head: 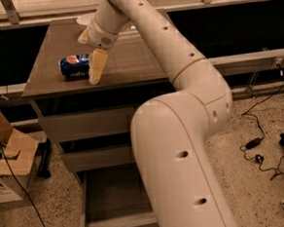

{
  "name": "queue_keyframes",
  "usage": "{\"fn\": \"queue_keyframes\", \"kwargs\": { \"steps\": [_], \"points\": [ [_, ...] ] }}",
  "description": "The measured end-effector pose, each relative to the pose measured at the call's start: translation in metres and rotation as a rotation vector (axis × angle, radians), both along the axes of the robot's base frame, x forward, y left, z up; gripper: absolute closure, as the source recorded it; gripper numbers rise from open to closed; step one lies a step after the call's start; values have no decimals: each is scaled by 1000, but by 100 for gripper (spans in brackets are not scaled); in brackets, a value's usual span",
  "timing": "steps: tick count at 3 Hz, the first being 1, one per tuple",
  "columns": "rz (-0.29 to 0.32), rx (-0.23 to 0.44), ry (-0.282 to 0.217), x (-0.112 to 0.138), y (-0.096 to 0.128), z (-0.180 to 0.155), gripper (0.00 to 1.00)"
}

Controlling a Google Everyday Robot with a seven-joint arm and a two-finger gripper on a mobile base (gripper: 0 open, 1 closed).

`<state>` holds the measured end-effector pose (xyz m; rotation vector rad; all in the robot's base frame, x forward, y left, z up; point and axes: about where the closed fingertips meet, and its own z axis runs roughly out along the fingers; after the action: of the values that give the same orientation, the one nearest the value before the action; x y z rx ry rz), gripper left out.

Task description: Place pepsi can into bottom drawer

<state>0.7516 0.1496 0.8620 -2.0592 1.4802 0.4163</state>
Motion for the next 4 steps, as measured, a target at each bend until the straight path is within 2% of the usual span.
{"fn": "queue_keyframes", "kwargs": {
  "steps": [1,2,4],
  "points": [
    [13,-3,26,4,17,-12,0],
    [-2,-19,50,9,24,-23,19],
    [-82,-58,38,20,-1,-15,66]
  ]
}}
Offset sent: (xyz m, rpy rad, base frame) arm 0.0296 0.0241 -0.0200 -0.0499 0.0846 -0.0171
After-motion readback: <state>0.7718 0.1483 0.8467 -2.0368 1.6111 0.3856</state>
